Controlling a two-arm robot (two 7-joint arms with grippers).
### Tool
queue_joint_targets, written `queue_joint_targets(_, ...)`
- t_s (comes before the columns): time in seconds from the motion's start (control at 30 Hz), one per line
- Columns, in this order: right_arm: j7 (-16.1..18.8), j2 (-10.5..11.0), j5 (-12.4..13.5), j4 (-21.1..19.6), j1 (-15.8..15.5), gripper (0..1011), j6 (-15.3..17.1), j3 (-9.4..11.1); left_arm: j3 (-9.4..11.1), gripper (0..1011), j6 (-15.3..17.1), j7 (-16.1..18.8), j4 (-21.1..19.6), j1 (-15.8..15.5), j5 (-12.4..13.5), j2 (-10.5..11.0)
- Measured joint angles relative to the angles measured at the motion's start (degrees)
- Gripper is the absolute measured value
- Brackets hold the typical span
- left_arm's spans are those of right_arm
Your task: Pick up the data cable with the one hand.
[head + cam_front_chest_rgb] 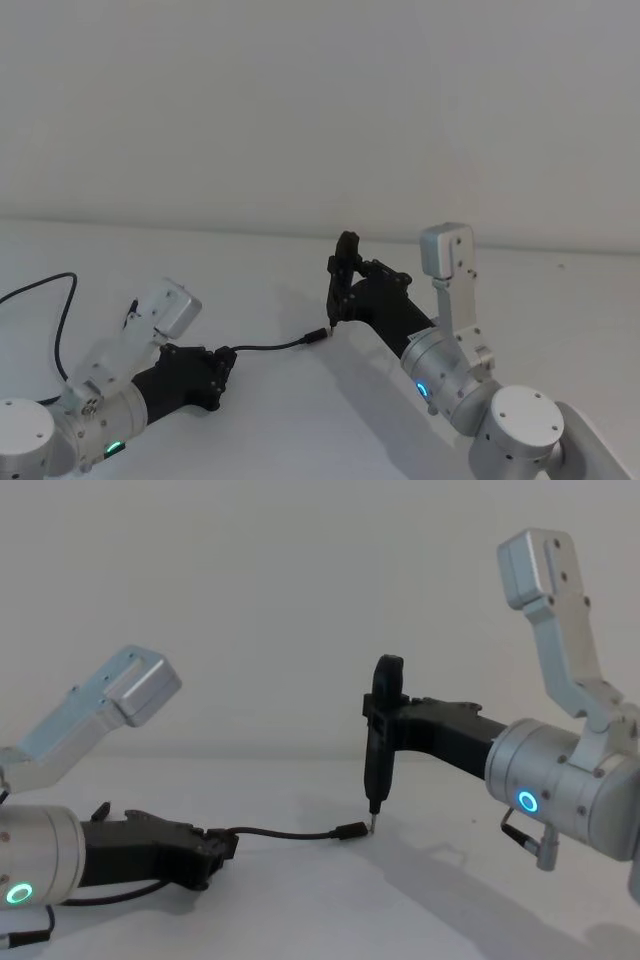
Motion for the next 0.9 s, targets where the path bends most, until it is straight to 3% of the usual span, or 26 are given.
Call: queue_joint_targets(0.9, 0.2, -0.5, -0.1, 1.4, 0.9, 274, -0.4, -0.2, 0.0, 61, 0.0, 0.0, 0.0, 0.0, 0.0, 0.0)
